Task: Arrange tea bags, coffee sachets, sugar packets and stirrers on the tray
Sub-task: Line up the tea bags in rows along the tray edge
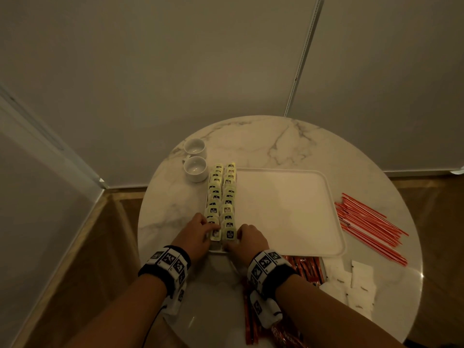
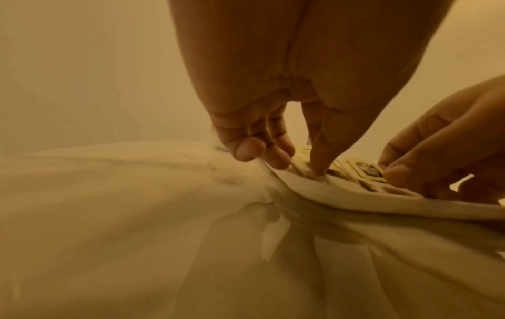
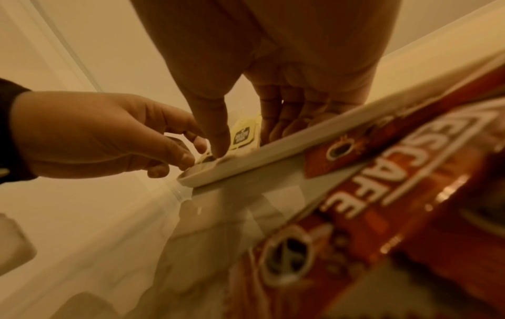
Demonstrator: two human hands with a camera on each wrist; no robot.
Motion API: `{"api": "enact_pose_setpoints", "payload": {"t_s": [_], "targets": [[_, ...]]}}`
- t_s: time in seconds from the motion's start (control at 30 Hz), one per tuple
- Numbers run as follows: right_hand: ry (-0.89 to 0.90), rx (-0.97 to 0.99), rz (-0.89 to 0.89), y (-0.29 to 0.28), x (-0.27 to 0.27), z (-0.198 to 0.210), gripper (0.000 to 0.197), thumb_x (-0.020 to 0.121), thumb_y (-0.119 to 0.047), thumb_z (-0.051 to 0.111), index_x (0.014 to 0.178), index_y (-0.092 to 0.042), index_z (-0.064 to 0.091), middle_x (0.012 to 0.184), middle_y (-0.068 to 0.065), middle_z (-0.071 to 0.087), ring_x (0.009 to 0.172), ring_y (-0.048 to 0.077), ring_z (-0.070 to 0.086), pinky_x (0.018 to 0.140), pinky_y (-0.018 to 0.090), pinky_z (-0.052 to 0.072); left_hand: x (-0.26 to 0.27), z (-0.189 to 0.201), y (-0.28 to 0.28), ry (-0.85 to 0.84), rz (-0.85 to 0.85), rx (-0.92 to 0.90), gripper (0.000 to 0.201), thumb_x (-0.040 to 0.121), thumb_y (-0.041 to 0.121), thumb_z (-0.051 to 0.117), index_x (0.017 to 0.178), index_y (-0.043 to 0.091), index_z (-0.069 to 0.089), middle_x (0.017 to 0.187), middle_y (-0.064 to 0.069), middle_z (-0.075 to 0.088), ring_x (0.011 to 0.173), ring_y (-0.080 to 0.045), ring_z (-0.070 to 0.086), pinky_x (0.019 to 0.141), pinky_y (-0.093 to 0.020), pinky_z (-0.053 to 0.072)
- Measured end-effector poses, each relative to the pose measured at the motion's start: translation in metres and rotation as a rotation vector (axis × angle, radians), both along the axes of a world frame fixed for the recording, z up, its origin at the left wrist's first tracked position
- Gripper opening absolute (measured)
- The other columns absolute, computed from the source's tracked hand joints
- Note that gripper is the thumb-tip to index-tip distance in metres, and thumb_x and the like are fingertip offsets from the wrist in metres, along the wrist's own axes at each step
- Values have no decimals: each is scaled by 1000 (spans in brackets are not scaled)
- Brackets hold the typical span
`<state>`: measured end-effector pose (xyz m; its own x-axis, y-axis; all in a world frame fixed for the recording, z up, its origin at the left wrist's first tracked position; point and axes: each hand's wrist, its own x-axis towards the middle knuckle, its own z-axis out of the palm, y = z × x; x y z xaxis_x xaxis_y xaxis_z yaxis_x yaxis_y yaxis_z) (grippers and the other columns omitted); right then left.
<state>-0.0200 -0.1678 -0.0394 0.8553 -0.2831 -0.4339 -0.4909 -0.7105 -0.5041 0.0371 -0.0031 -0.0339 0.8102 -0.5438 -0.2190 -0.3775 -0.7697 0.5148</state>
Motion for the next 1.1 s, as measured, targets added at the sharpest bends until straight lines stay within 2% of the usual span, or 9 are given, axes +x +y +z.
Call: {"api": "enact_pose_setpoints", "payload": {"t_s": [0.07,0.2,0.33,0.47,0.67,0.87,0.93,1.0,1.1], "targets": [[-6,1,5,0,0,0,45,74,-48,69,104,-17,54,104,3,54,95,21,55,79,31,48,-1,0,1,1,30,-23,33,92,13,56,124,19,60,110,0,41,98,-17,52,95,-20,44],[-5,1,14,-1,-1,0,46,74,-49,69,104,-18,53,100,0,51,93,19,53,79,30,48,-4,6,-1,29,158,-52,36,88,24,62,123,24,51,111,6,44,96,-12,52,85,-21,45],[-10,-2,7,-1,-1,2,45,76,-49,69,104,-18,53,100,0,50,94,18,53,81,30,48,-9,8,-4,77,301,-22,47,78,41,72,112,23,45,104,6,44,92,-14,51,81,-26,46],[-10,-13,18,0,-2,3,49,78,-53,66,107,-16,53,107,4,54,98,21,55,82,31,49,-13,5,-8,97,355,28,48,71,51,73,97,24,43,101,5,45,87,-13,50,73,-25,43],[14,-39,56,1,-1,5,51,82,-56,61,111,-14,53,111,6,54,102,23,54,84,33,47,-17,6,-14,125,398,14,48,74,45,74,102,22,43,104,3,47,90,-15,51,80,-28,47],[14,-49,86,0,0,4,45,82,-51,60,109,-15,54,110,7,56,100,23,55,83,33,47,-17,8,-15,142,401,-6,40,79,40,70,96,23,38,102,3,43,87,-14,49,76,-26,43],[17,-35,70,-1,0,4,47,82,-52,61,109,-15,53,110,6,56,100,23,55,83,33,47,-16,6,-14,134,402,-17,44,77,41,71,102,22,40,107,2,46,91,-16,51,80,-28,46],[14,18,16,-2,2,6,48,80,-49,64,111,-16,49,113,5,54,101,22,55,83,32,48,-14,3,-12,94,385,-37,56,77,42,70,119,20,41,118,-1,45,105,-19,51,89,-32,47],[-25,98,-46,-4,11,9,55,83,-39,62,129,-15,42,127,7,47,113,25,53,93,36,46,-7,3,-11,33,316,-22,70,82,44,62,142,28,28,132,-4,36,119,-23,42,98,-37,43]]}}
